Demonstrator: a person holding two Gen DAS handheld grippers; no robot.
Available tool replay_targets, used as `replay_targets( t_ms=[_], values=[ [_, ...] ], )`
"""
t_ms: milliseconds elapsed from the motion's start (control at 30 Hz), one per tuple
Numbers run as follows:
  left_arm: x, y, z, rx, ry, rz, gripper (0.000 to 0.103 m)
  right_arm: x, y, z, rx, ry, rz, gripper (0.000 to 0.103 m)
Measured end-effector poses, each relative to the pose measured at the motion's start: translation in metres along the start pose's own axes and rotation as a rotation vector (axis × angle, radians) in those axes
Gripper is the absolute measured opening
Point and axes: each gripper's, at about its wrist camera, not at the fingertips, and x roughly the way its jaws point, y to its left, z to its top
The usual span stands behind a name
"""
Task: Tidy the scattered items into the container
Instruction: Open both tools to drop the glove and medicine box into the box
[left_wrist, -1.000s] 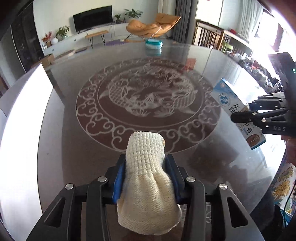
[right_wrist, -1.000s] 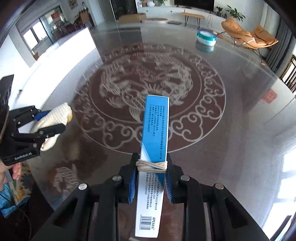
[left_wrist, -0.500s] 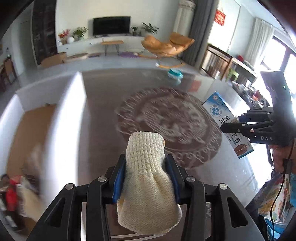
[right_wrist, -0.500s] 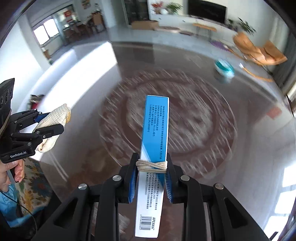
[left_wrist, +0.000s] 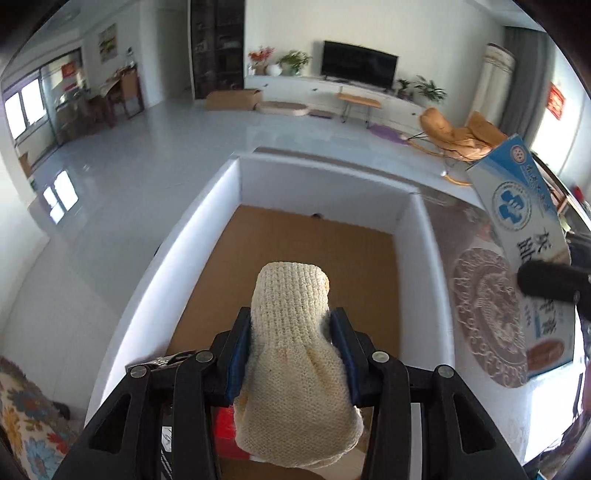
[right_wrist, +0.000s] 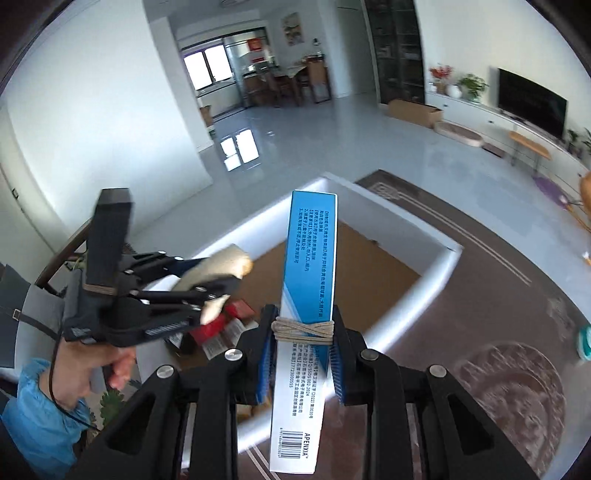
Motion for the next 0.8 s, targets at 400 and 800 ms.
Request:
replay_targets(
  t_ms=[400, 800],
  values=[
    [0.071, 0.020, -0.018, -0.031, 0.135, 0.052, 0.042, 0.155, 0.016, -0.014, -0.005, 0.181, -0.024, 0.027],
    [0.042, 0.022, -0.020, -0.116, 0.098, 0.183, 0.100, 0.151, 0.000, -0.013, 0.037, 0.135, -0.059, 0.074]
  ],
)
